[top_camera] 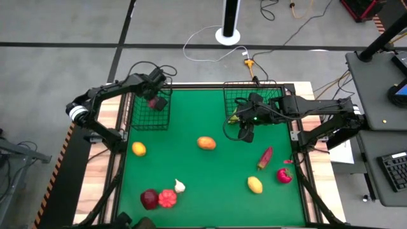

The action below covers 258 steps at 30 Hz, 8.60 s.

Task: Sort produce into baskets
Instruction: Put the top red apple into the left wire basket, then put the red chili pepper into the right wire basket

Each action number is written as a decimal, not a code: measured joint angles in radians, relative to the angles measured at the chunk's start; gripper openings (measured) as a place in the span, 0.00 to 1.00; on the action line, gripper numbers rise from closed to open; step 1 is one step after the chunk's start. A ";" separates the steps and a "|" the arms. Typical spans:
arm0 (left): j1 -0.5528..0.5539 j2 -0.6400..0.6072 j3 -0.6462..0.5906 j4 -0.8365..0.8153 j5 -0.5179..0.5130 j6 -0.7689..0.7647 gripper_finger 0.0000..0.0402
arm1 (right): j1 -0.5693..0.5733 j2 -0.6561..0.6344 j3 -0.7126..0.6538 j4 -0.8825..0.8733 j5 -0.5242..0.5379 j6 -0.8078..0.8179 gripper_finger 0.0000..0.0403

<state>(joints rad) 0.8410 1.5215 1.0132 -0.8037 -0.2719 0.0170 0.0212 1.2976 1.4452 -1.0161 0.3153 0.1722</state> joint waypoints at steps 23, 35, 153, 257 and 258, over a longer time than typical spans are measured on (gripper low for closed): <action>-0.342 -0.488 -0.039 -0.105 0.073 -0.225 0.80 | 0.000 0.000 0.000 0.004 -0.022 0.040 0.37; -0.972 -0.558 -0.079 -0.091 -0.304 -0.629 0.80 | 0.020 0.042 0.000 -0.036 -0.123 0.037 0.37; -1.204 -0.344 -0.079 0.176 -0.429 -0.591 0.80 | 0.239 0.064 -0.318 0.074 -0.275 0.084 0.26; -1.204 -0.345 -0.080 0.182 -0.474 -0.572 0.80 | -0.742 0.125 -0.505 0.552 -0.234 -0.591 0.48; -1.204 -0.345 -0.080 0.182 -0.474 -0.572 0.80 | -0.742 0.122 -0.505 0.552 -0.234 -0.588 0.49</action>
<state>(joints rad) -0.3630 1.1767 0.9333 -0.6216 -0.7456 -0.5552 -0.7208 1.4199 0.9401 -0.4637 0.0816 -0.4158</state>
